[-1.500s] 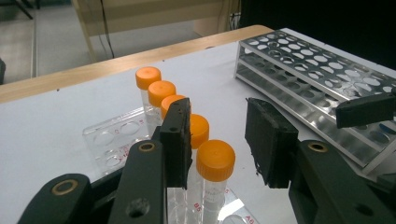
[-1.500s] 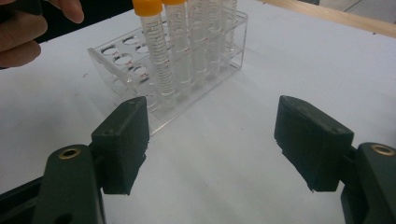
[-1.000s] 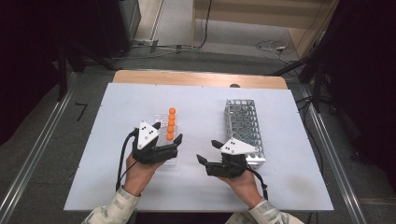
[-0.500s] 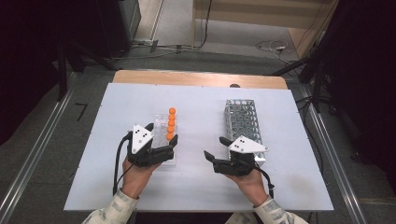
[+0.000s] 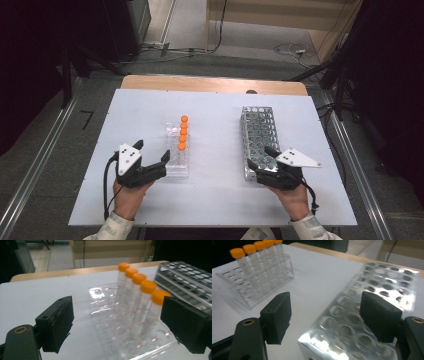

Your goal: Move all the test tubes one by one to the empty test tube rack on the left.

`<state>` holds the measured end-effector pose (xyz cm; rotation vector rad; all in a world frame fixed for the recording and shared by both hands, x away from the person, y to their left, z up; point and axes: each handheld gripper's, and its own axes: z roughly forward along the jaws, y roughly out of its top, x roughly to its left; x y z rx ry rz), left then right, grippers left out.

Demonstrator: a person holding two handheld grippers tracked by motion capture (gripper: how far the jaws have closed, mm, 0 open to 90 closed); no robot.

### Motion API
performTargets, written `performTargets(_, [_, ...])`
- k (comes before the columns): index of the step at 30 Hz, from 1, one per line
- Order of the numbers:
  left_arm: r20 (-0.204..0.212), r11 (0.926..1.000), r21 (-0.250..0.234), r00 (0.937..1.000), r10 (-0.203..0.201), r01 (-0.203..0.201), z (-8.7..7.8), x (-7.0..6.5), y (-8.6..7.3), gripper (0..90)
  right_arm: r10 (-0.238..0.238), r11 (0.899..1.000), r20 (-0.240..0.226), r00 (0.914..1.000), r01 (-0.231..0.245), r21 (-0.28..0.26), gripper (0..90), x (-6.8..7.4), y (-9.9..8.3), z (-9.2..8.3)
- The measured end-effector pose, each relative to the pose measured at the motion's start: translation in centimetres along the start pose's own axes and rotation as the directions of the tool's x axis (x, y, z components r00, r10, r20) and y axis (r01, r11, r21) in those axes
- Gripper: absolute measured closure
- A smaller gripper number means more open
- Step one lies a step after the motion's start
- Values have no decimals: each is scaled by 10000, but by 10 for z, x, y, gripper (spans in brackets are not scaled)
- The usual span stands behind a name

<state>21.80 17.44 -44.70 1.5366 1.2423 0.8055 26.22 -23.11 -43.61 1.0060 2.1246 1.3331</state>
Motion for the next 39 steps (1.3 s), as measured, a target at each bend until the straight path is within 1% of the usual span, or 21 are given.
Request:
performTargets(2, [-275,10000,-19,9996,-91,90,-5,8,-4,124,166,9998,333,9993,-162,-101,238,-10,-5,-11])
performTargets(4, [-462,9998,-36,9988,-175,174,-9,14,-6,125,266,9995,623,9977,-254,-198,237,-19,-10,-20])
performTargets(7, [-682,9998,-38,9975,-207,205,-11,20,-10,126,401,9988,949,9947,-374,-303,234,-31,-19,-32])
performTargets(8, [-761,9998,6,9969,-182,183,-12,21,-12,126,513,9985,1069,9929,-488,-260,233,-35,-21,-36])
performTargets(10, [-909,9998,39,9957,-195,200,-13,25,-14,126,585,9982,1300,9898,-562,-220,233,-42,-28,-43])
performTargets(15, [-1110,9995,149,9935,-242,261,-16,33,-20,127,774,9970,1742,9817,-773,-73,231,-57,-42,-57])
performTargets(17, [-1158,9996,176,9931,-185,207,-17,35,-22,128,761,9970,1919,9785,-779,16,230,-62,-46,-60])
performTargets(19, [-1278,9996,174,9916,-214,238,-19,38,-24,128,816,9964,2042,9755,-844,54,230,-67,-51,-63])
performTargets(21, [-1410,9994,254,9898,-210,248,-21,42,-27,128,848,9960,2264,9703,-892,92,230,-72,-55,-66])
performTargets(22, [-1487,9993,315,9887,-167,216,-22,44,-29,128,954,9949,2338,9676,-1004,97,230,-75,-57,-68])
performTargets(23, [-1566,9990,381,9875,-183,246,-22,46,-31,128,1058,9939,2429,9643,-1106,59,230,-79,-59,-70])
performTargets(25, [-1765,9981,548,9841,-191,292,-23,53,-35,127,1218,9915,2708,9549,-1295,106,230,-86,-64,-74])
performTargets(29, [-2117,9948,716,9757,-557,723,-24,67,-41,123,1555,9836,3219,9339,-1767,374,227,-102,-76,-78])
performTargets(31, [-2298,9930,825,9712,-634,843,-24,72,-44,123,1686,9794,3461,9229,-1964,466,226,-109,-82,-80])
performTargets(32, [-2425,9918,924,9680,-640,887,-24,74,-45,123,1764,9769,3587,9166,-2076,502,226,-113,-84,-81])
performTargets(33, [-2490,9904,961,9657,-729,996,-23,76,-46,123,1859,9738,3706,9100,-2209,538,226,-117,-87,-81])
performTargets(35, [-2533,9869,1108,9635,-862,1175,-21,81,-49,123,2166,9644,3844,8974,-2578,584,222,-123,-92,-82])
performTargets(37, [-2530,9824,1255,9619,-1034,1386,-18,84,-51,123,2447,9569,3833,8906,-2855,524,209,-126,-94,-83])
performTargets(38, [-2551,9811,1287,9608,-1082,1447,-17,85,-52,123,2423,9578,3855,8903,-2827,510,202,-126,-94,-83])
performTargets(39, [-2536,9799,1344,9611,-1096,1472,-16,85,-53,123,2358,9597,3842,8926,-2761,523,198,-125,-94,-82])
